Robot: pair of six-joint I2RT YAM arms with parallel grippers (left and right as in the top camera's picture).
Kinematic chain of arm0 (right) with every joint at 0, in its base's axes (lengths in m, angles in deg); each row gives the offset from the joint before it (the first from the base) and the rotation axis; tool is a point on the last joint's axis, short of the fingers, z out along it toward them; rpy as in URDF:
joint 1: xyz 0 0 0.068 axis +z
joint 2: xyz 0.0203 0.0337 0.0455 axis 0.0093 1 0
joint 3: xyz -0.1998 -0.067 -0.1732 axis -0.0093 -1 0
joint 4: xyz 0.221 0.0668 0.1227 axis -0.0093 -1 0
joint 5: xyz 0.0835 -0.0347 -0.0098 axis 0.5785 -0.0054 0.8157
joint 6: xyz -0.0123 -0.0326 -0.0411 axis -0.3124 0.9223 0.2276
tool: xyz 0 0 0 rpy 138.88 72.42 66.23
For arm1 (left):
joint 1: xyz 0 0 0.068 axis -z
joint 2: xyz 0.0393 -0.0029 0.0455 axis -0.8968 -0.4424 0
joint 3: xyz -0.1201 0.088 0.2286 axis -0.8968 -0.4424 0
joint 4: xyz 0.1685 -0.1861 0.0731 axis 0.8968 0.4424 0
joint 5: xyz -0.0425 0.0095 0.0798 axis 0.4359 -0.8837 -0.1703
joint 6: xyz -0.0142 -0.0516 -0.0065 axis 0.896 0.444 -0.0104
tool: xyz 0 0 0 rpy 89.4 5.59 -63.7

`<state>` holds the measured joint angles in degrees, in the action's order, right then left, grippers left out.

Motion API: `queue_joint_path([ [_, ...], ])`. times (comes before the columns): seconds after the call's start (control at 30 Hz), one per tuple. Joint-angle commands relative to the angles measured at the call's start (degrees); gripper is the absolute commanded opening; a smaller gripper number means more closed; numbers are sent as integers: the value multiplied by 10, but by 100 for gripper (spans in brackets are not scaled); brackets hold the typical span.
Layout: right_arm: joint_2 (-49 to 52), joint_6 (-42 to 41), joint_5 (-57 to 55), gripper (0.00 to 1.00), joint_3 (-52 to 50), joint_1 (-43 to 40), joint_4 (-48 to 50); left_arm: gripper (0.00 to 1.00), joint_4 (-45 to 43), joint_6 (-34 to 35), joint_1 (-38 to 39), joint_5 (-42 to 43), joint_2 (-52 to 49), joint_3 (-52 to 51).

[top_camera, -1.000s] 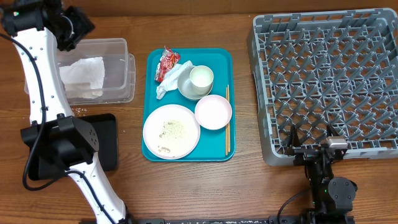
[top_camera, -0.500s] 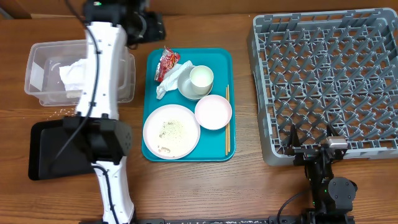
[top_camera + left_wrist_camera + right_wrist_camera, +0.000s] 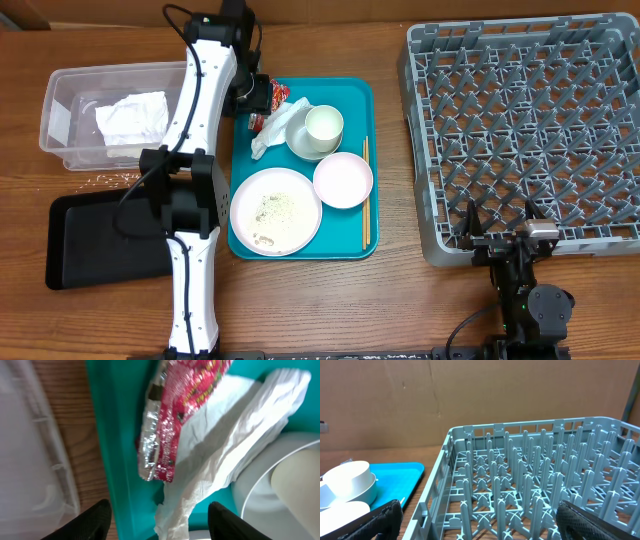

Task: Sort waste into correct bins and load items into the dishwasher
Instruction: 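Return the left gripper to the tray and grasp the remaining tissue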

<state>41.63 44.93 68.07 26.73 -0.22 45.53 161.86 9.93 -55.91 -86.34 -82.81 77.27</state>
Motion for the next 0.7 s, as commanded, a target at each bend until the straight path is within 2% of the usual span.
queue_joint_path([
  [0.0, -5, 4, -2, 100, -6, -4, 3, 64, 7, -47, 5, 38, 0, 4],
  [0.13, -5, 4, -3, 100, -6, -4, 3, 63, 25, -56, 6, 38, 0, 4],
  [0.3, -5, 4, -3, 100, -6, -4, 3, 56, 53, -55, 6, 38, 0, 4],
  [0.67, -5, 4, -2, 100, -6, -4, 3, 56, 54, -42, 6, 31, -3, 4],
])
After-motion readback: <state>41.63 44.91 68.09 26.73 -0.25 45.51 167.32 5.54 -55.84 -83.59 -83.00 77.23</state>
